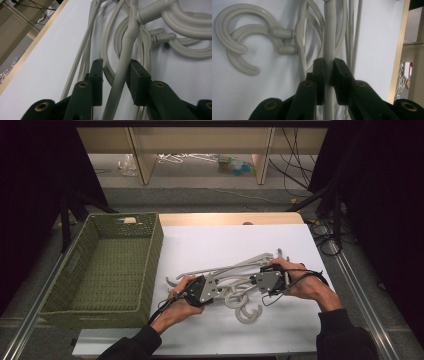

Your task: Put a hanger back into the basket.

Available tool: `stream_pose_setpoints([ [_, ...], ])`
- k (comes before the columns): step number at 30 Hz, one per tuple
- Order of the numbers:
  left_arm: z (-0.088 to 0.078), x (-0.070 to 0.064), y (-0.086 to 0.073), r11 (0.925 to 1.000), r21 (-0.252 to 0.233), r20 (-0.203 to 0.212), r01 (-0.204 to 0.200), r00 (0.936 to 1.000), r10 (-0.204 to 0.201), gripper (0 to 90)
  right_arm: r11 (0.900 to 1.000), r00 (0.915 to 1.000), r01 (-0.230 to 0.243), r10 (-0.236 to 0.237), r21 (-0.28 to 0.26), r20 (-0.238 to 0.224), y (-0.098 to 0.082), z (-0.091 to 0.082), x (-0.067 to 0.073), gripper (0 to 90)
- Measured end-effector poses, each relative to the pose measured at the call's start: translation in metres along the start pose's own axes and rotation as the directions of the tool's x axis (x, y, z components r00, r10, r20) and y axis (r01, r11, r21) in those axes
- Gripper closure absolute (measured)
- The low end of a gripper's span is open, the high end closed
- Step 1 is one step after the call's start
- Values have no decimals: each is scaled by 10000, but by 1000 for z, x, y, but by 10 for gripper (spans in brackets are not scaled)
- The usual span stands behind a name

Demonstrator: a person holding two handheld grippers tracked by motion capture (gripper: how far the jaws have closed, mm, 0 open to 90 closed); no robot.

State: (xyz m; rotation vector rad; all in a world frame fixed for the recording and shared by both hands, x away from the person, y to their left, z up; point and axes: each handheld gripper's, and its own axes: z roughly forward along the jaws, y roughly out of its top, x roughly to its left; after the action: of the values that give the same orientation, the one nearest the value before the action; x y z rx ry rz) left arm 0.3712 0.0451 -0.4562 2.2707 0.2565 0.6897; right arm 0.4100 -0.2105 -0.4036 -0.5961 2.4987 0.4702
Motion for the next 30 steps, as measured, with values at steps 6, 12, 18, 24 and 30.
stream_pose_setpoints([
  [6,-7,4,6,9981,-136,11,-606,9982,607,736,9995,9992,-300,302,-52,280,-2,-2,-1,800],
  [12,-13,7,15,9907,-246,0,-1338,9910,1339,788,9992,9949,-359,374,-177,936,-4,-6,-8,787],
  [18,-16,12,19,9921,-413,-114,-1184,9929,1180,791,9965,9884,-803,824,-208,1277,-7,-8,-11,757],
  [24,-24,23,20,9966,-548,-288,-614,9978,599,791,9779,9567,-2021,2087,-529,2028,-10,-22,-15,595],
  [30,-37,36,23,9941,-766,-270,765,9965,-788,791,8430,8089,-4907,5348,-2205,2443,-10,-43,-12,375],
])
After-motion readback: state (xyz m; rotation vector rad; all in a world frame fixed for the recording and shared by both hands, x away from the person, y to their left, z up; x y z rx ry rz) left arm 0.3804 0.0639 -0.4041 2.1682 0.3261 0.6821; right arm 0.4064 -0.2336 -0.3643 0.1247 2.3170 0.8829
